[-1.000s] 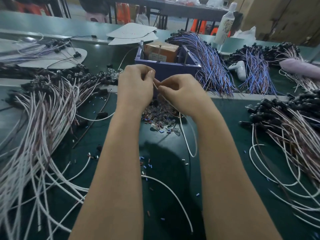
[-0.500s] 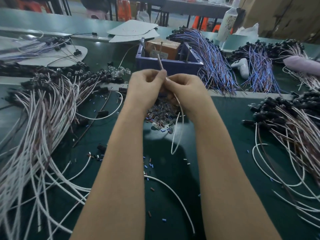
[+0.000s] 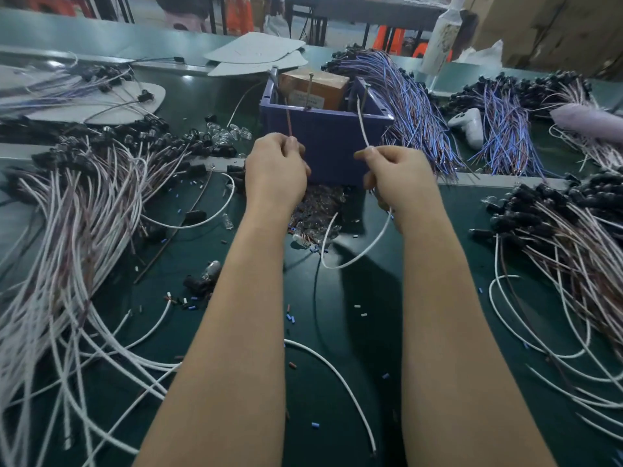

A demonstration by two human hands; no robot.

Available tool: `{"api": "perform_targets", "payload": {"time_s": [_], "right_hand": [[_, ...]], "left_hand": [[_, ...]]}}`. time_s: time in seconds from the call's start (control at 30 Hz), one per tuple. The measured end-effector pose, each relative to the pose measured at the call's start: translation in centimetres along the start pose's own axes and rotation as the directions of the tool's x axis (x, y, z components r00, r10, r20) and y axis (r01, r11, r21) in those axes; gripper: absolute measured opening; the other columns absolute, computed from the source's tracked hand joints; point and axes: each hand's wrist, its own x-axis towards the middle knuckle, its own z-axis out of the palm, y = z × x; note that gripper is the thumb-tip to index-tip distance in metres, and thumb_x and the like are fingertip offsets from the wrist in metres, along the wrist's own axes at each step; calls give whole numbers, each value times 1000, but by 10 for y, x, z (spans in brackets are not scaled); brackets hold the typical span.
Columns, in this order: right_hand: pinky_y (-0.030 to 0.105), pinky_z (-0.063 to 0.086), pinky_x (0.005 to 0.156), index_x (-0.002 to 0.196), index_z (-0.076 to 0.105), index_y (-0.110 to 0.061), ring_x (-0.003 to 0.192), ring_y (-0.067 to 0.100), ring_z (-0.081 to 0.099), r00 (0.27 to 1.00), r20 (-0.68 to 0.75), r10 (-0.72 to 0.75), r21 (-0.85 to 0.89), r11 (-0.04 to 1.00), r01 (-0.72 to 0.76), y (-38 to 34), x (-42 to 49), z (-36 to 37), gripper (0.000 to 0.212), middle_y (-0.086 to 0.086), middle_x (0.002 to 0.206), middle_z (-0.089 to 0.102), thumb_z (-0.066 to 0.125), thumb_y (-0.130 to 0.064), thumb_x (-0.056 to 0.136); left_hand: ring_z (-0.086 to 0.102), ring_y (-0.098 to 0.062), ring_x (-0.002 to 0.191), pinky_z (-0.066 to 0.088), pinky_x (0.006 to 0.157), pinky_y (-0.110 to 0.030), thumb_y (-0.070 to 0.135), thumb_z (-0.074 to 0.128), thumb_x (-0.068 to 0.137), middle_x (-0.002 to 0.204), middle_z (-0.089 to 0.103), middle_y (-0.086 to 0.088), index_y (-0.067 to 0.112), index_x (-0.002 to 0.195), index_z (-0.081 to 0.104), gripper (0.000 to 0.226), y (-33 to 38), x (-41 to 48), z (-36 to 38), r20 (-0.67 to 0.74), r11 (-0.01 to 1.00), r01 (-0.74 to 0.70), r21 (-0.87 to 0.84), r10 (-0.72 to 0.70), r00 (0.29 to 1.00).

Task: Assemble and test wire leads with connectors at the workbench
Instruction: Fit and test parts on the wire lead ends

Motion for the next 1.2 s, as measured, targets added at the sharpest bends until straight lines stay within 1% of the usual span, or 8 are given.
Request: {"api": "perform_targets", "payload": {"time_s": [0.1,0.23,0.33,0.43,0.7,0.9,1.03,1.2], "right_hand": [[17,23,34,88,61,-11,32,5,28,982,64,177,171,968,-186,-1,1,-3,24,2,57,46,38,-7,96],[12,26,34,84,57,-11,27,0,33,993,1,116,186,976,-114,-4,0,-2,26,3,58,54,35,2,90],[13,32,44,92,58,-10,29,-5,41,995,-53,79,76,994,-75,-3,-1,0,21,-5,49,60,39,-1,90],[15,32,45,79,58,-15,30,-3,38,997,-18,75,-15,997,-75,-4,-1,-1,20,-10,40,58,44,-8,92],[20,30,53,65,54,-14,30,-2,39,993,-117,26,53,998,-20,-5,2,-3,26,-7,38,56,44,-9,89],[20,33,51,71,56,-18,34,-3,44,995,-96,-32,9,999,33,-7,1,5,21,-8,40,58,48,-12,90],[25,40,61,88,63,-13,60,10,54,994,-81,-70,-56,996,66,-9,-1,7,14,6,69,67,49,-15,90],[20,36,52,99,64,-10,47,3,50,994,-75,-80,-58,995,76,-10,-3,7,19,0,58,61,47,-12,90]], "left_hand": [[47,-28,74,49,79,-42,8,33,97,97,67,-16,9,99,60,27,-1,3,2,-7,994,86,-73,-87,996],[48,-6,64,40,64,-23,4,32,96,69,59,5,4,117,51,28,-2,8,3,32,977,128,-172,-124,992],[53,2,60,42,64,-19,9,39,99,66,63,10,11,107,51,15,-2,6,2,26,978,72,-194,-68,997],[54,5,54,44,63,-18,13,45,98,67,66,11,15,93,55,12,-3,5,2,13,985,22,-169,-20,1000],[55,3,58,46,66,-19,13,48,97,68,66,10,13,92,58,12,-2,7,5,-24,985,18,-171,-23,999],[55,2,58,48,71,-22,13,48,97,69,67,9,13,91,59,12,-2,7,9,-17,983,16,-184,-19,1000],[55,3,54,45,56,-15,12,50,97,71,69,7,11,95,62,13,0,5,9,8,984,-7,-176,9,1000],[55,1,56,44,53,-13,12,50,97,72,69,6,13,90,61,13,0,5,9,21,985,-8,-171,11,1000]]}}
